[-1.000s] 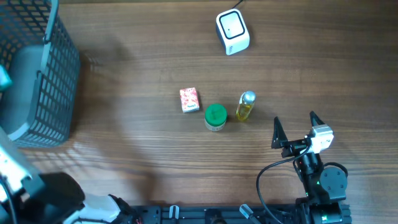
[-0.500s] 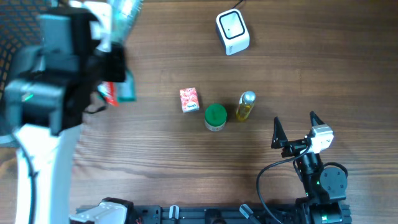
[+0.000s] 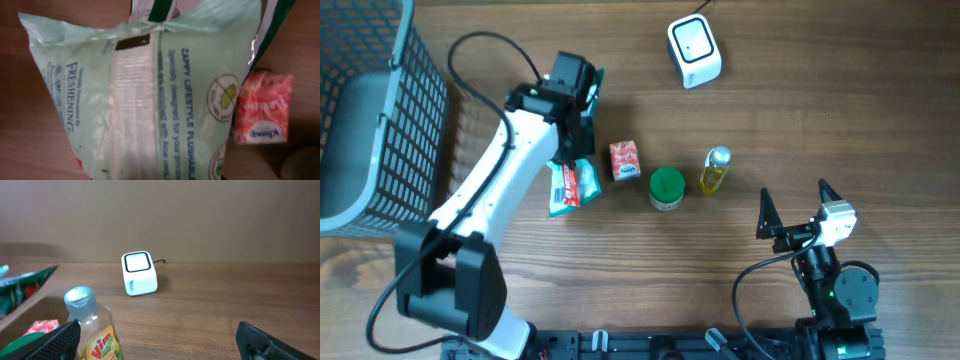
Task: Scan the item barcode
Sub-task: 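Carry the wipes pack out and set it down left of the snack pack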
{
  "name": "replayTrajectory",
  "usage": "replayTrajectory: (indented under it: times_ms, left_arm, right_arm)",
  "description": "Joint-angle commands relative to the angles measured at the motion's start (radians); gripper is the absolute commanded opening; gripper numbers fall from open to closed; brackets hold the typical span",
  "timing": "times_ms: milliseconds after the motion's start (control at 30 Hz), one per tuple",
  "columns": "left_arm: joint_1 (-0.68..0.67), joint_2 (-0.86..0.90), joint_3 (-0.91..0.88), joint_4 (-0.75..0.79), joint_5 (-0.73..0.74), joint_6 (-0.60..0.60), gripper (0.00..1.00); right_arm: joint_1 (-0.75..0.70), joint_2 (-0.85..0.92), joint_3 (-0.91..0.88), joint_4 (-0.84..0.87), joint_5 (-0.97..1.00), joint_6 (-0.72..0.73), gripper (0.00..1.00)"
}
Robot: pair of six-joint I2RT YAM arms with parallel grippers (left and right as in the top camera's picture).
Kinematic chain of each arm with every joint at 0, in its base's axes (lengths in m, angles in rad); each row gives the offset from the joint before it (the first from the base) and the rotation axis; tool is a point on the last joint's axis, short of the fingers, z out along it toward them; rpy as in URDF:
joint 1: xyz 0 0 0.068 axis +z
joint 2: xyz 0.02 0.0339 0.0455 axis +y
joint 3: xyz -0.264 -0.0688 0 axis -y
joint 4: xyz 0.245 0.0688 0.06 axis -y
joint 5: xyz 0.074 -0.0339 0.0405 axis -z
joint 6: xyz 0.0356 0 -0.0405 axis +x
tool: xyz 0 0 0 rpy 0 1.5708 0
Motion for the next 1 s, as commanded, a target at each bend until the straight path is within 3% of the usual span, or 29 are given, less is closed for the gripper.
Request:
replayTrajectory:
  times_ms: [0,100,233,433,600,633,700,767,867,967]
  left_arm:
    - [-0.002,0.011,-0.089,0.090,-0.017,0.003,0.20]
    - [-0.002,0.011,-0.137,0.145,-0.047,0.095,0.20]
    - [-0.002,0.011,-0.159,0.146,-0.187,0.114,0.20]
    - [-0.020,0.011,-0.175,0.162,-0.188,0.138,0.21]
    - [-0.034,0.011,-0.260,0.261,-0.188,0.137,0.22]
    - [-0.034,0.011,-0.275,0.279,-0.185,0.137,0.25]
    - [-0.034,0.011,-0.281,0.292,-0.173,0.134,0.45]
    - [-0.034,0.011,-0.281,0.304,-0.161,0.134,0.57]
    - [-0.033,0.010,-0.280,0.319,-0.136,0.134,0.72]
    - [-0.029,0.005,-0.271,0.317,-0.136,0.134,0.80]
  right_arm:
    - [-0.005,-0.004,-0.001,0.002,0.009,0.011,1.00]
    - [-0.005,-0.004,-0.001,0.002,0.009,0.011,1.00]
    - [-0.005,-0.004,-0.001,0.002,0.009,0.011,1.00]
    - [-0.005,-0.004,-0.001,0.002,0.009,0.011,1.00]
    - [-0.005,-0.004,-0.001,0.002,0.009,0.011,1.00]
    - [-0.005,-0.004,-0.001,0.002,0.009,0.011,1.00]
    - [-0.005,-0.004,-0.001,0.002,0.009,0.011,1.00]
    - [-0.005,-0.004,-0.001,0.002,0.009,0.011,1.00]
    - [-0.005,-0.004,-0.001,0.002,0.009,0.011,1.00]
    - [-0.005,-0.004,-0.001,0.002,0.009,0.011,1.00]
